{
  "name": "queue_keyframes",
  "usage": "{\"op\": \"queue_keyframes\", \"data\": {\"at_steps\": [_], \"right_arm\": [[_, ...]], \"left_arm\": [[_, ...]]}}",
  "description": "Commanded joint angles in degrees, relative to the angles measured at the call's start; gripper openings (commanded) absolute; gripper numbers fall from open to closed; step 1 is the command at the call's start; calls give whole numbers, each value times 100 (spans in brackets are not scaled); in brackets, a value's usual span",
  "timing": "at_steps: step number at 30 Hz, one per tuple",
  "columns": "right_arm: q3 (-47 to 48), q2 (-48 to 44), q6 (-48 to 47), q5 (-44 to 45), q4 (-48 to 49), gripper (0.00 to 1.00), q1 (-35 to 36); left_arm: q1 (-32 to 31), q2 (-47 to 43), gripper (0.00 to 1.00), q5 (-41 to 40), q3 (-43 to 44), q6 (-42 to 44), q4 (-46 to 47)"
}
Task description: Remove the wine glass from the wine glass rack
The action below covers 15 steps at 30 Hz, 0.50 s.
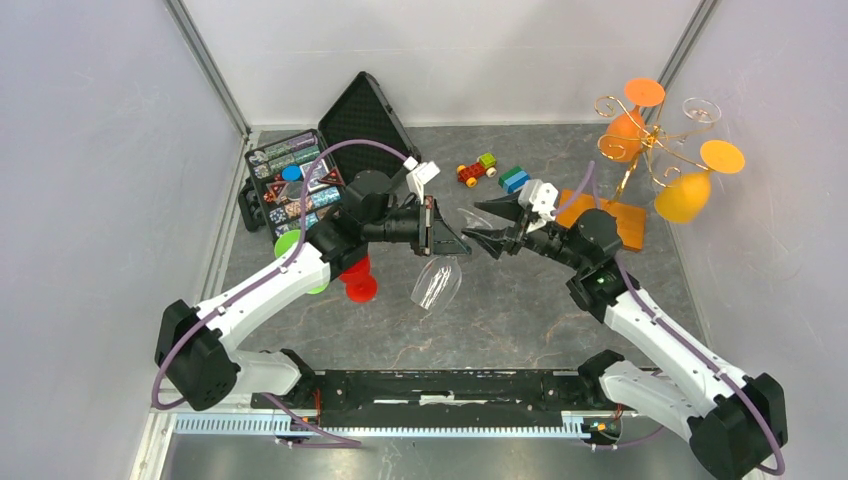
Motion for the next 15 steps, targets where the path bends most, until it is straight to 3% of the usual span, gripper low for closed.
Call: {"op": "queue_keyframes", "data": {"at_steps": [1,5,9,12,15], "right_arm": [[448,32,152,724,-237,59,22],[329,-278,545,1250,21,63,26],[-250,-643,542,1063,752,73,80],[-449,-763,383,1017,828,83,321],[-644,-898,24,1482,813,85,775]], "left_arm": [[33,-337,2,-610,215,38,81],[204,-579,2,-1429,257,-120,-87],[475,-807,2,-2201,245,-483,-29],[699,-1021,2,-2729,30,-1123,485],[868,-1211,2,-3139,-232,-1835,1064]]}}
